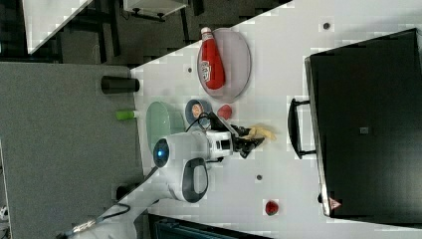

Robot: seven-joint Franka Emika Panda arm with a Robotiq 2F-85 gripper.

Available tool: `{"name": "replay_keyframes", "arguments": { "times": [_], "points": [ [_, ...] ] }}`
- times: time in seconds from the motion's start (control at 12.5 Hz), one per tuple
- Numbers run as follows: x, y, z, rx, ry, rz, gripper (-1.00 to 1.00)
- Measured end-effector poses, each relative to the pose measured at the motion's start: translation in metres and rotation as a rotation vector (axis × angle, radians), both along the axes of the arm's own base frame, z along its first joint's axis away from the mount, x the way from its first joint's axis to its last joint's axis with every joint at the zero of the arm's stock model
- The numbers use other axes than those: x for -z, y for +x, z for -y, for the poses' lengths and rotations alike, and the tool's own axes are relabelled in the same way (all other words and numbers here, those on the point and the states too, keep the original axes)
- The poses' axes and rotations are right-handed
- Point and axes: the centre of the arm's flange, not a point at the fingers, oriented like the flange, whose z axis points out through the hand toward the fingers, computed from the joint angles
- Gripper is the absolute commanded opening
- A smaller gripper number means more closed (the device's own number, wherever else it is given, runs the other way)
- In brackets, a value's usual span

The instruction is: Pick Banana and place it in mug.

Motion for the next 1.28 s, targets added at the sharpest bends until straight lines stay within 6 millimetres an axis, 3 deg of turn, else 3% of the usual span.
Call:
{"name": "replay_keyframes", "arguments": {
  "times": [0.16, 0.56, 0.8, 0.96, 1.04, 1.2, 1.28],
  "points": [
    [-0.041, -0.001, 0.001, 0.013, 0.014, -0.043, -0.32],
    [-0.229, 0.022, 0.003, 0.03, 0.037, 0.025, -0.32],
    [-0.32, 0.001, -0.005, 0.002, 0.027, 0.004, -0.32],
    [-0.356, -0.007, -0.015, -0.01, 0.03, 0.046, -0.32],
    [-0.362, -0.005, -0.024, -0.01, 0.026, 0.052, -0.32],
    [-0.365, 0.001, -0.059, -0.007, 0.022, 0.014, -0.32],
    [-0.357, 0.003, -0.085, -0.013, -0.003, -0.006, -0.32]
  ]
}}
